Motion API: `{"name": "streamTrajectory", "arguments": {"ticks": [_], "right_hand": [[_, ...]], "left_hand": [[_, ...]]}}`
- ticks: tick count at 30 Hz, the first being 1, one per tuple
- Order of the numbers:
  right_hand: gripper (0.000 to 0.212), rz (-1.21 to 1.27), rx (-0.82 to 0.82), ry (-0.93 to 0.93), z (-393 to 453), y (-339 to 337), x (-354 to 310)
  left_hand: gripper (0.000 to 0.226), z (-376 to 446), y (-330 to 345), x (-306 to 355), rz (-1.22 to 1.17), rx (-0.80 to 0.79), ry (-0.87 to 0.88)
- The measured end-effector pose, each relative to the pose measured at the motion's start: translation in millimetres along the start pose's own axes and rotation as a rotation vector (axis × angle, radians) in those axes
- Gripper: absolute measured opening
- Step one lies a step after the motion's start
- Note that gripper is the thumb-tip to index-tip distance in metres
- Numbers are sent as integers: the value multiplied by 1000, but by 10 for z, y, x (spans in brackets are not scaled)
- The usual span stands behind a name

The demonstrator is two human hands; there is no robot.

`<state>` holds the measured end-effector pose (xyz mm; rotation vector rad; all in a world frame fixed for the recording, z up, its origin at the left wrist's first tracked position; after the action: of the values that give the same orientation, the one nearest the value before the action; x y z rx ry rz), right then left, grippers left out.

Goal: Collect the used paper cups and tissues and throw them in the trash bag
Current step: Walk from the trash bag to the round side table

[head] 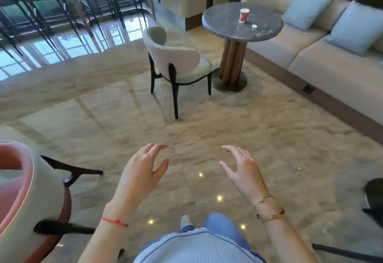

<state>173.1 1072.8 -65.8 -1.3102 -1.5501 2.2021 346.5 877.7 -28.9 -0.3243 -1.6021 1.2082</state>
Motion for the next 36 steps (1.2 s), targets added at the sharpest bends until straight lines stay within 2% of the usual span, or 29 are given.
{"name": "streamTrajectory", "arguments": {"ticks": [12,25,36], "right_hand": [[40,-3,87,203,1698,-136,804],[40,-49,123,204,4339,-943,2045],[39,-44,140,270,6158,-1097,2956]], "left_hand": [[33,2359,463,72,20,-134,147],[39,5308,1037,809,-25,-118,189],[36,7446,1530,987,-28,-146,234]]}}
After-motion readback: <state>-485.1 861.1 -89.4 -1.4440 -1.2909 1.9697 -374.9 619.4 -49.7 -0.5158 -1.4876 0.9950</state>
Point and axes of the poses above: each hand's wrist, its own z-axis towards the middle knuckle, its own y-axis out of the palm, x = y × z, the point moved 5 cm from there along z, towards the middle knuckle, and after that the axes turned 4 degrees about -z, right-handed, at the moved point
